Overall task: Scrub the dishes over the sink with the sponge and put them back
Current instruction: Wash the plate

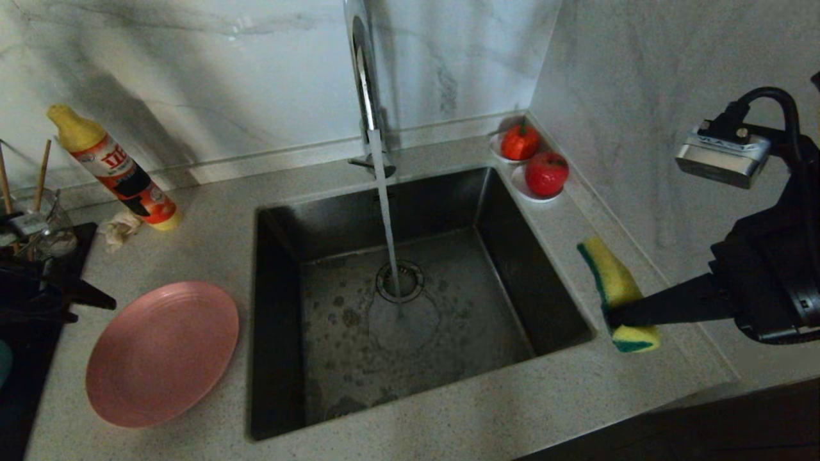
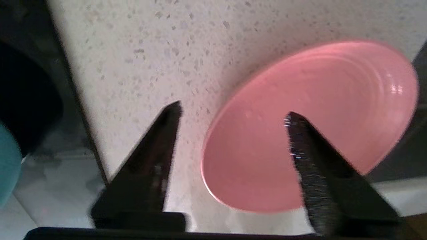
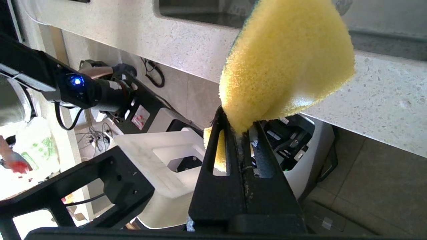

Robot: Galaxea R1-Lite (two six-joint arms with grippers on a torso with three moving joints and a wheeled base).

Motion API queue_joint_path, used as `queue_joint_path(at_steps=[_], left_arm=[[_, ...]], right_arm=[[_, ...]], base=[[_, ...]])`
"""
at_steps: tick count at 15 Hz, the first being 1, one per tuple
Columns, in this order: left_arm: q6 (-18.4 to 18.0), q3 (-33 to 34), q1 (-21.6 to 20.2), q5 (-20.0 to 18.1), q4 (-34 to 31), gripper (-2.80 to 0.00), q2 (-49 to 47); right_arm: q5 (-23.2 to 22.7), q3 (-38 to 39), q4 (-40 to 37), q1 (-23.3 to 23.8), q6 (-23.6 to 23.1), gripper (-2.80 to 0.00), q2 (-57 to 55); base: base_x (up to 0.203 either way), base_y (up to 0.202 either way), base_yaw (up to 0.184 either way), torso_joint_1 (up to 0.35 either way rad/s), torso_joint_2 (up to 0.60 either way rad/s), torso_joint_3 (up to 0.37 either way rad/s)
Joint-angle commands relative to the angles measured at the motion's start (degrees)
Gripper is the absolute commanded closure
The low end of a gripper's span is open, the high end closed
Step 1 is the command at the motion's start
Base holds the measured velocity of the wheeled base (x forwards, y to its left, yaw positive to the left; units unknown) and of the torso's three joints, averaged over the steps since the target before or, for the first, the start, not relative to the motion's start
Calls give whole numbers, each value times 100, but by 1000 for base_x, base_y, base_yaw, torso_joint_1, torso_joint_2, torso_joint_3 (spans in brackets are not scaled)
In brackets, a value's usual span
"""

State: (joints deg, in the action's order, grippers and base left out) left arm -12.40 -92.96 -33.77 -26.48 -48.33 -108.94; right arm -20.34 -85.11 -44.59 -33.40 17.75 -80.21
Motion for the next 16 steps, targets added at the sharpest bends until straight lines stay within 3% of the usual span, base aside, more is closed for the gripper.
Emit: queue_joint_path(at_steps=[1,4,7,13,16], left_arm=[[-127,225,2,2,232,-280,-111],[-412,505,26,-41,491,-280,-188],[-377,525,63,-167,492,-280,-260],[-221,572,63,-821,462,-280,-290],[-214,709,63,-880,480,-280,-353]], right_arm=[[-13,4,-23,18,9,0,-29],[-13,12,-6,27,9,0,-56],[-13,12,1,36,9,0,-65],[-13,122,21,115,0,0,-56],[-13,127,21,130,0,0,-65]], base=[[0,0,0,0,0,0],[0,0,0,0,0,0],[0,0,0,0,0,0],[0,0,0,0,0,0],[0,0,0,0,0,0]])
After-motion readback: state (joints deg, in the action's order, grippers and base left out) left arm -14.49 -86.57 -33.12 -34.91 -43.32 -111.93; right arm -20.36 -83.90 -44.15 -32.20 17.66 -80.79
